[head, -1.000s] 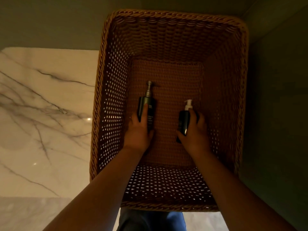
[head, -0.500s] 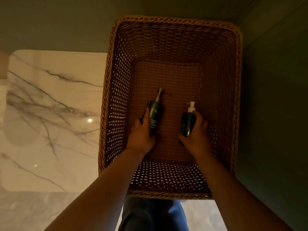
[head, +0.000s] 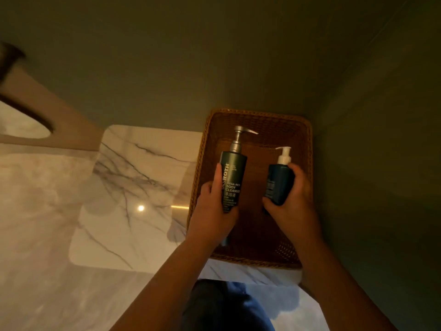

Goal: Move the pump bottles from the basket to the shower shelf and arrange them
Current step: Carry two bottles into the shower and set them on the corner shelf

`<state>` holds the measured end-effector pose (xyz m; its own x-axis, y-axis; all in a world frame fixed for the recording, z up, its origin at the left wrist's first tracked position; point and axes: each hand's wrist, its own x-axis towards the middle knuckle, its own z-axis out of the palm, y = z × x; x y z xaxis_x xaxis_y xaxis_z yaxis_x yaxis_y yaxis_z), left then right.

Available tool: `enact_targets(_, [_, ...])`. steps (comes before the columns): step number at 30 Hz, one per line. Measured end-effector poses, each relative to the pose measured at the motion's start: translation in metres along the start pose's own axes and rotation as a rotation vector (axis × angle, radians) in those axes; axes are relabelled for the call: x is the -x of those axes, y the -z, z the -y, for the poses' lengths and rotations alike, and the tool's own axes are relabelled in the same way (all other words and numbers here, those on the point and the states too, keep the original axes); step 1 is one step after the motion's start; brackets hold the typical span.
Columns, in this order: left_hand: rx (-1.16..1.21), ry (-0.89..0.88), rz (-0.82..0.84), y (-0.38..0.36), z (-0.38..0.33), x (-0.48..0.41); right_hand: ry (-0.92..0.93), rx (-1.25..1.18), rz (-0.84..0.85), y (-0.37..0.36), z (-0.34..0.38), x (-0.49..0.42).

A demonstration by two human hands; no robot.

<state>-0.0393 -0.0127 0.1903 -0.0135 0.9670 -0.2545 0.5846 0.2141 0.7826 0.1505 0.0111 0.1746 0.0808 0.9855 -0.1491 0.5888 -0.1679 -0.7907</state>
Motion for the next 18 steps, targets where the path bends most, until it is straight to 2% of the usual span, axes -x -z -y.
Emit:
enact_targets(4, [0.048, -0.089, -0.029, 0.047, -0.024, 0.029, 0.076, -0.05, -0.032, 0.024, 0.057, 0.029])
enact_targets(10, [0.103, -0.19, 0.013, 0.106, -0.034, 0.063, 0.147, 0.066, -0.169, 0.037, 0.13, 0.089])
enact_targets(14, [0.101, -0.305, 0.083, 0.148, -0.031, 0.087, 0.131, 0.088, -0.266, 0.027, 0.168, 0.138])
enact_targets(18, [0.137, -0.386, 0.2, 0.185, -0.024, 0.116, 0.03, 0.037, -0.356, 0.002, 0.196, 0.196])
